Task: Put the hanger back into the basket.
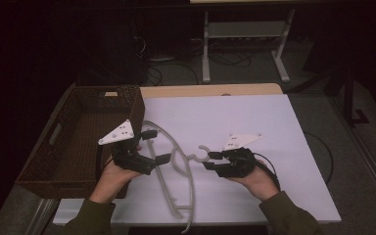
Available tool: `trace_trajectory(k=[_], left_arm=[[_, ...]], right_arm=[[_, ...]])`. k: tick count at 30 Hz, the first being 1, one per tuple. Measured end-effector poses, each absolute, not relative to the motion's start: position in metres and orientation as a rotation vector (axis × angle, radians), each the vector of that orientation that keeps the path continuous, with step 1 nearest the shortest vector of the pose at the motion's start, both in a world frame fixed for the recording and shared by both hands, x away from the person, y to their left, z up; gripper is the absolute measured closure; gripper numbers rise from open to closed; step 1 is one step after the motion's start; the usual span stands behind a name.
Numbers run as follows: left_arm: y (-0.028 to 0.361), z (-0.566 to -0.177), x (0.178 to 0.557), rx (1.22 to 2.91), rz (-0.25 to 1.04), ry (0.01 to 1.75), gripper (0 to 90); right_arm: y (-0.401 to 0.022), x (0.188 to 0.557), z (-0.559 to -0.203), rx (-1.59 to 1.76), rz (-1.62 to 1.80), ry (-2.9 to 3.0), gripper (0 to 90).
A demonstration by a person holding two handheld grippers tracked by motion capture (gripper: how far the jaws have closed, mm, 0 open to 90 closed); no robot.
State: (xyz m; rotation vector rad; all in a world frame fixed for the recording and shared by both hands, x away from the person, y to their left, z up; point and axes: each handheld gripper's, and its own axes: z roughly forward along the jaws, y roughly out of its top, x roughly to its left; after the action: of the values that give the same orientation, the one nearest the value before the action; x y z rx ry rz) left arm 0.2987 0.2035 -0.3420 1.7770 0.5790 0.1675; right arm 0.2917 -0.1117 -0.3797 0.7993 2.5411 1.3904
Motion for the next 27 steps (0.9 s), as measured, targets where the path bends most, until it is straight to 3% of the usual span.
trace_trajectory(k=[2, 9, 27], left_arm=[[0.202, -0.344, 0.299, 1.777, 0.159, 0.582, 0.0], [0.193, -0.354, 0.299, 1.803, 0.140, 0.591, 0.0], [0.193, -0.363, 0.301, 1.831, 0.130, 0.618, 0.0]], right_arm=[[-0.098, 0.290, -0.389, 0.777, 1.350, 2.604, 72.9], [-0.070, 0.286, -0.406, 0.726, 1.298, 2.718, 89.2], [-0.033, 0.277, -0.439, 0.572, 1.046, 2.865, 89.6]])
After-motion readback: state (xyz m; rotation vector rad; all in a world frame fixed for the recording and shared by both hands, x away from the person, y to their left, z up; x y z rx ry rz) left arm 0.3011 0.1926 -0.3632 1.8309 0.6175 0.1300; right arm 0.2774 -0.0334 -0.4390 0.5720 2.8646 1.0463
